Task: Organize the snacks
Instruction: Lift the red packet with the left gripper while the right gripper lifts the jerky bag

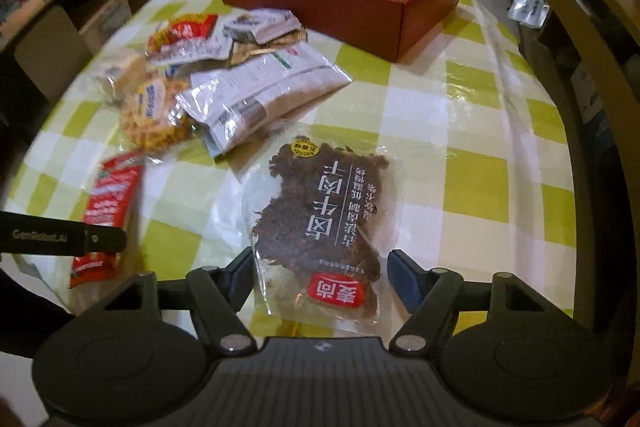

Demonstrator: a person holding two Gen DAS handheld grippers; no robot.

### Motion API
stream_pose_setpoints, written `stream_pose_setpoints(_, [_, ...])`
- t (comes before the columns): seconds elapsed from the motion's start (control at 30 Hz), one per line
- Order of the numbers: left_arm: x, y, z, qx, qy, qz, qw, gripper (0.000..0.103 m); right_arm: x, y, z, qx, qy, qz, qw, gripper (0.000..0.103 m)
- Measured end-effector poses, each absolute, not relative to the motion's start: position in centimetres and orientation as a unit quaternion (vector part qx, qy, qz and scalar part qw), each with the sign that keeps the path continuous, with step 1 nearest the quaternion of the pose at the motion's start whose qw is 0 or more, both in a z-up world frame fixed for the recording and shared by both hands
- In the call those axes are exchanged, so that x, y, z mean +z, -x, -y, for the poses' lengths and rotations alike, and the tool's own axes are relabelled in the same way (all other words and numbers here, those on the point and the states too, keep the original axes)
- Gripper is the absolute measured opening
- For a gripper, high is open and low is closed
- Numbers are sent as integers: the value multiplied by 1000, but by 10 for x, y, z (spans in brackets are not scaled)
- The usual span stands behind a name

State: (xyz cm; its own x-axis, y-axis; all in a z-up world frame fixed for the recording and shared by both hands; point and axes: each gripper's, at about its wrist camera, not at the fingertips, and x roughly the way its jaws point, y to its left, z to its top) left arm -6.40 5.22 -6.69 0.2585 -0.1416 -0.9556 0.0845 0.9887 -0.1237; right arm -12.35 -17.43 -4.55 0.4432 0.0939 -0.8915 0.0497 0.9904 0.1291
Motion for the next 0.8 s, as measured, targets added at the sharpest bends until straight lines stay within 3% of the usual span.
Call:
stream_pose_setpoints(0.5, [-17, 80, -51, -154, 79, -574, 800, 55, -2, 143, 188, 37, -143, -465, 873, 79])
stream_pose_setpoints(0.53, [-15, 78, -49, -157, 79, -569, 803, 50, 0, 139, 189, 37, -146, -460, 875, 80])
stream_pose_setpoints(0.6, [-8, 72, -43, -165, 74, -559, 809, 20, 4, 133, 191, 37, -152, -453, 877, 80])
stream_pose_setpoints(0.77, [-1, 48, -35, -174, 72, -547, 816, 24, 3, 112, 197, 28, -156, -449, 879, 80])
stream_pose_setpoints(0.8, [-3, 46, -34, -177, 64, -551, 813, 32, 2, 111, 198, 28, -158, -450, 879, 80])
